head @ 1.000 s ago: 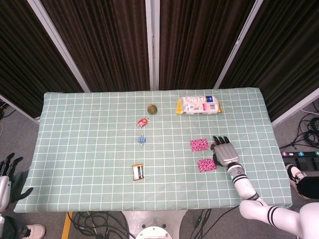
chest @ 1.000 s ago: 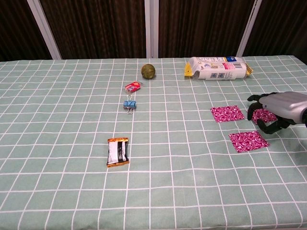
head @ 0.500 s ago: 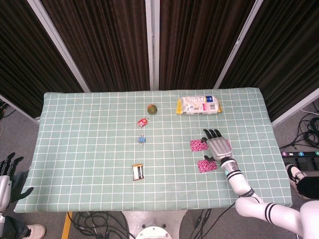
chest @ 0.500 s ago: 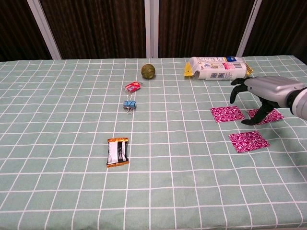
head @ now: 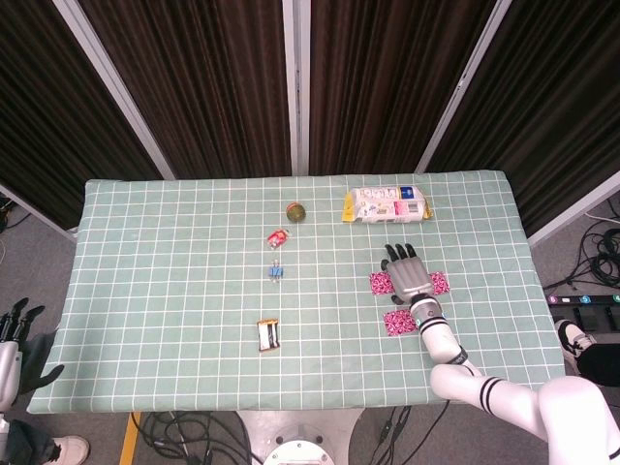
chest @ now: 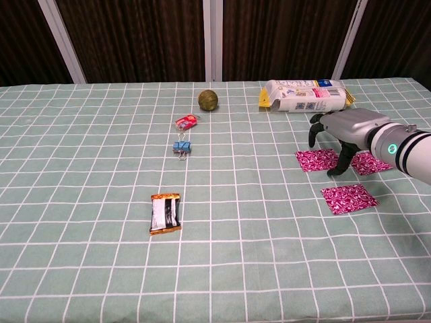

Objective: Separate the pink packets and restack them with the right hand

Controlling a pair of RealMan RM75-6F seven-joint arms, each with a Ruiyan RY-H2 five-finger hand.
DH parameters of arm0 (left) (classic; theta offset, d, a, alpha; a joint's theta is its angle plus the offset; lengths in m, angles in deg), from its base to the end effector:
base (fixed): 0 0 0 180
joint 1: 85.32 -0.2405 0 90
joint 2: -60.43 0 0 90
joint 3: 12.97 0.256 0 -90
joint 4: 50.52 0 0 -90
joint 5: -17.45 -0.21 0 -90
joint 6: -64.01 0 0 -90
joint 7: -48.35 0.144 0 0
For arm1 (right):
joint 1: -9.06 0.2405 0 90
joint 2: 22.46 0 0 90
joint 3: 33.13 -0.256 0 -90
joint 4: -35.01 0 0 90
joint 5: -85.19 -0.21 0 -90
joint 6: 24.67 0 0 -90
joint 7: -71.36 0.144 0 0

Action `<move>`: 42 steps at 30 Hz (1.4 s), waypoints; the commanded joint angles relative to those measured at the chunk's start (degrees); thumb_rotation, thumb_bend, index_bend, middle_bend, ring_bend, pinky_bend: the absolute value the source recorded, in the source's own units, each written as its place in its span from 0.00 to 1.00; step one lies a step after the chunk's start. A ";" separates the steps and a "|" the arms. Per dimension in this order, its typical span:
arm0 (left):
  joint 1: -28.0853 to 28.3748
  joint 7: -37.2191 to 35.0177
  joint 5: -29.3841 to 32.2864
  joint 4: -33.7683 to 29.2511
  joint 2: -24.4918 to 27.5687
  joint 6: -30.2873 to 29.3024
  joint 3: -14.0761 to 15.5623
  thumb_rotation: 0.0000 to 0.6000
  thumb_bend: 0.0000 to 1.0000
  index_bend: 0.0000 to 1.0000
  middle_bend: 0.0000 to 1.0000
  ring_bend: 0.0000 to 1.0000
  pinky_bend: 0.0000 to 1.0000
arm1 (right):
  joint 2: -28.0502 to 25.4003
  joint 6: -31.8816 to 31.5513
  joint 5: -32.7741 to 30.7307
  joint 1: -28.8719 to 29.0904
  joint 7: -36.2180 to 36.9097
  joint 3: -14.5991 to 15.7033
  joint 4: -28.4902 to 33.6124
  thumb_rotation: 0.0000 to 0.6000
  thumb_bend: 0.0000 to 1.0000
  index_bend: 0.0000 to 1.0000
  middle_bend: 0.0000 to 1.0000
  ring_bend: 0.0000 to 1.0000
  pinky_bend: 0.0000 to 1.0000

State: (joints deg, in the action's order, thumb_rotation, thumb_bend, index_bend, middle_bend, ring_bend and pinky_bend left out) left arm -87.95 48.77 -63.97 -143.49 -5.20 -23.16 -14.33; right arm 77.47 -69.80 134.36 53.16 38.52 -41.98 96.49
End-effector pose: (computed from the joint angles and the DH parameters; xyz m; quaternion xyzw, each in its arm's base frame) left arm -0.3374 0.1320 0.1550 -0.5347 -0.4463 -0.3453 0.6290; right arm -0.2207 -0.3719 -0.0632 0.7574 -0.3794 0.1969 0.4937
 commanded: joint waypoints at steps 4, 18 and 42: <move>-0.02 0.00 0.05 0.13 -0.08 0.04 0.01 1.00 0.06 0.20 0.15 0.13 0.14 | 0.26 0.50 -1.14 0.63 -1.12 -0.02 -0.76 1.00 0.15 0.32 0.04 0.00 0.00; -0.06 -0.08 -0.02 -0.04 0.09 -0.12 -0.06 1.00 0.06 0.20 0.15 0.13 0.14 | 0.68 1.22 -3.22 1.18 -2.69 0.77 -1.24 1.00 0.15 0.32 0.04 0.00 0.00; -0.33 -0.95 0.05 0.82 -0.29 -0.04 0.14 1.00 0.06 0.20 0.15 0.13 0.14 | 0.83 0.25 -3.12 1.52 -3.43 1.51 -0.75 1.00 0.14 0.31 0.04 0.00 0.00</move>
State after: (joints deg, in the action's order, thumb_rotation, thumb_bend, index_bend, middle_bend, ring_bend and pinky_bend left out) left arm -88.28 47.82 -63.92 -142.67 -5.49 -23.20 -14.19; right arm 78.28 -69.54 131.27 54.67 35.11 -40.48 95.76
